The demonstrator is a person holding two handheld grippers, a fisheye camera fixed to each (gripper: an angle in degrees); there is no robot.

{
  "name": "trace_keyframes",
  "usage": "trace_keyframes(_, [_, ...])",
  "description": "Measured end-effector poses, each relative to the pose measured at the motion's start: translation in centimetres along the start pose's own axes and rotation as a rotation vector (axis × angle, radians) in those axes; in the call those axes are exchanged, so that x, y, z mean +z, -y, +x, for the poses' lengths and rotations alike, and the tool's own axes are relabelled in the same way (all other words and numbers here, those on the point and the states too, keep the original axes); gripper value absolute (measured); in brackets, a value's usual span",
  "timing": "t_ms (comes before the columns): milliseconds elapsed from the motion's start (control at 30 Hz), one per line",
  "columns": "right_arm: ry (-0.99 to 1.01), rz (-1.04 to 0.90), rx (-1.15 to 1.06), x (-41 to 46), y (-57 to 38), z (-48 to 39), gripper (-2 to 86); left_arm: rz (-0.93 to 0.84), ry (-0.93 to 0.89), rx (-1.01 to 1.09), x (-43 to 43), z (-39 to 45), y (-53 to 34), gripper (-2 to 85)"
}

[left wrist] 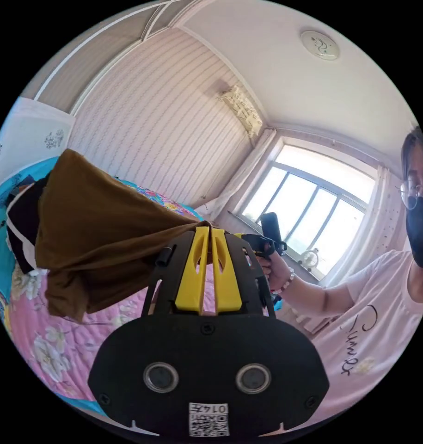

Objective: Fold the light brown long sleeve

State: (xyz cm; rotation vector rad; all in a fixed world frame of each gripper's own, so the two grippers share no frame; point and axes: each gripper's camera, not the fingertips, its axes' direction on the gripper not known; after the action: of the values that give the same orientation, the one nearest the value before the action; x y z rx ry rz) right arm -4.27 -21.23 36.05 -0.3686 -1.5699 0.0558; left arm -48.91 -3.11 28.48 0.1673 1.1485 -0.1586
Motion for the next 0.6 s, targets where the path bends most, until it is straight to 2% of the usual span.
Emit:
trace_keyframes(100, [0.038,0.035,0.121,-3.2,-8.7,0.2,0.2,-0.159,-0.15,-0.051,4.6,2.6,-4.7,-1.0])
trace_keyframes(200, [-0.125,0.025,0.418,-5.6,-18.8,2.9,0.3,-0.46,-0.137,-0.164,11.3,2.9,-12.0,-1.0])
trace_keyframes(267, [-0.287,-0.02,0.698,-7.3,-26.2,5.1,0.4,-0.652,-0.172,-0.336,14.8,2.2,-17.9,-1.0])
trace_keyframes(333, [-0.294,0.009,0.776,-8.2,-29.7,5.5,0.4,-0.66,-0.242,-0.421,15.0,2.3,-20.2,-1.0])
trace_keyframes(400, [-0.334,0.027,0.8,-8.8,-31.3,5.5,0.5,-0.637,-0.23,-0.404,14.1,3.1,-20.6,-0.9])
trace_keyframes(500, [-0.417,-0.005,0.776,-8.8,-31.5,6.0,0.5,-0.576,-0.12,-0.37,11.1,3.2,-19.6,-0.8])
trace_keyframes(600, [-0.469,-0.006,0.735,-8.7,-30.6,7.0,0.6,-0.461,0.134,-0.379,6.7,1.3,-18.6,-0.3])
